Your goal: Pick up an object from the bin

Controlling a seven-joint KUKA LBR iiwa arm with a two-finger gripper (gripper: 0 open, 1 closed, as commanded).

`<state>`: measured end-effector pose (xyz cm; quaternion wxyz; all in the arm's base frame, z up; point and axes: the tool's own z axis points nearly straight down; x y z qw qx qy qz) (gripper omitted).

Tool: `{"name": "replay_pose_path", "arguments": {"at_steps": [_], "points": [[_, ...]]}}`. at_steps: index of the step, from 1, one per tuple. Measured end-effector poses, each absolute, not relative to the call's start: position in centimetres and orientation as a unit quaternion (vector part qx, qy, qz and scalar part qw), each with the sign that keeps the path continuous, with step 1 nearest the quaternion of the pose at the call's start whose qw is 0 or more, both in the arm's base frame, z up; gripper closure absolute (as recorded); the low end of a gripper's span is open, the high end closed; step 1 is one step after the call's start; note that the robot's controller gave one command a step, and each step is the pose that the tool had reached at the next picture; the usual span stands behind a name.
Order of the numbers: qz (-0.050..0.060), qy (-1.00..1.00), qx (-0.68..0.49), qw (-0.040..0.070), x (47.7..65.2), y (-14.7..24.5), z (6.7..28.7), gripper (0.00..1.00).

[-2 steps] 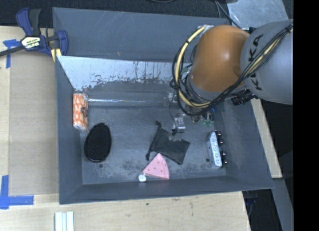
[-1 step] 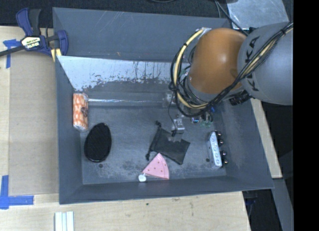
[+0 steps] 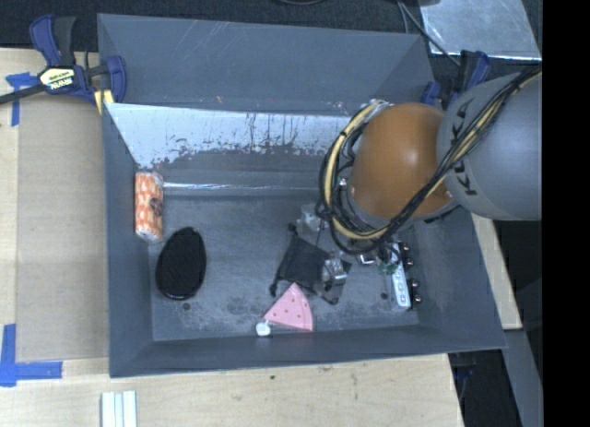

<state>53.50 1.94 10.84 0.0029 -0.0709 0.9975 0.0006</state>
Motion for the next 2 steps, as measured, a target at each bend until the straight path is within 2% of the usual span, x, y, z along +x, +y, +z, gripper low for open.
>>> {"name": "replay_pose_path", "arguments": {"at_steps": [1, 2], "points": [[0.000, 1.000, -0.017, 0.008, 54.7, 2.5, 10.0, 0.00], [0.001, 0.997, -0.074, 0.007, 57.5, 5.4, 7.2, 1.00]]}}
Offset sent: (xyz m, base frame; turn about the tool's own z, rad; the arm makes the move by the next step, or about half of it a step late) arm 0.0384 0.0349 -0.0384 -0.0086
